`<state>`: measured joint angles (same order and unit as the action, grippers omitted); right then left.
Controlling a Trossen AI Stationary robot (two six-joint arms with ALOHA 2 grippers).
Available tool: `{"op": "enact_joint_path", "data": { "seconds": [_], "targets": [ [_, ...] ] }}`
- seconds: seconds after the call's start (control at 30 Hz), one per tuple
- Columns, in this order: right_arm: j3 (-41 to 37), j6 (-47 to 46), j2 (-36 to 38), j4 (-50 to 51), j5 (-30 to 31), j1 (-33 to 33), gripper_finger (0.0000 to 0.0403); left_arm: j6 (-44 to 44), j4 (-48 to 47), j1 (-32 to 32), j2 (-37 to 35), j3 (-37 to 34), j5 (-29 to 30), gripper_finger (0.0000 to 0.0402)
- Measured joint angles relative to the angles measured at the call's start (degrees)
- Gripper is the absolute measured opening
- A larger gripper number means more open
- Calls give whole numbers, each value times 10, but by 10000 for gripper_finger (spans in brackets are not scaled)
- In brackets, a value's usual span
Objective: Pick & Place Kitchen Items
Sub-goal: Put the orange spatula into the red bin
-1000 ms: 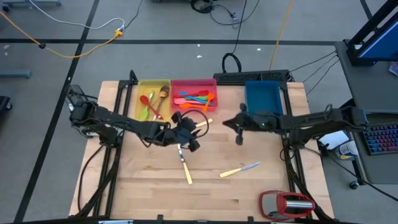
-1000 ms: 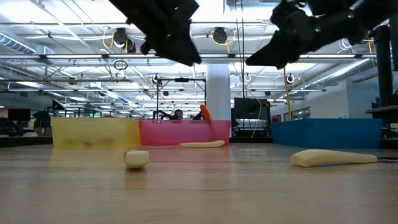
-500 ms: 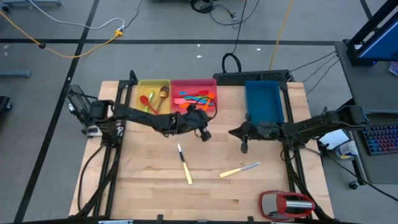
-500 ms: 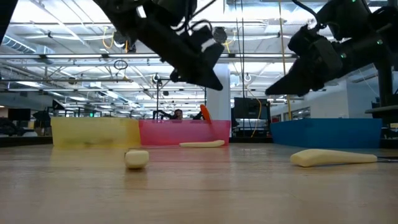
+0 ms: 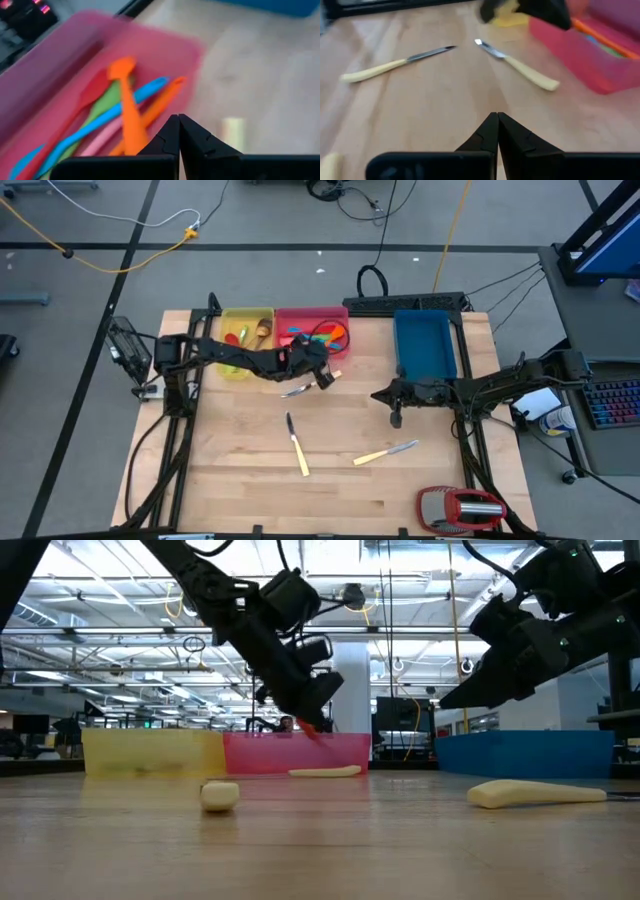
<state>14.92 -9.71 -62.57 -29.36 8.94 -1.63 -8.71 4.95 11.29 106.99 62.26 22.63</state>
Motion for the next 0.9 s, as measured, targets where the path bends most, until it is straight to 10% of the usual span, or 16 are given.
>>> {"op": "enact_joint_path", "data": {
  "seconds": [0.37, 0.9],
  "targets": [
    [0, -27, 0, 0, -95, -74, 11, -39, -59, 40, -6, 2, 22, 3],
    [-1, -78, -129, -145, 59, -256, 155, -27, -44, -35, -139, 0, 10, 8]
  ]
}}
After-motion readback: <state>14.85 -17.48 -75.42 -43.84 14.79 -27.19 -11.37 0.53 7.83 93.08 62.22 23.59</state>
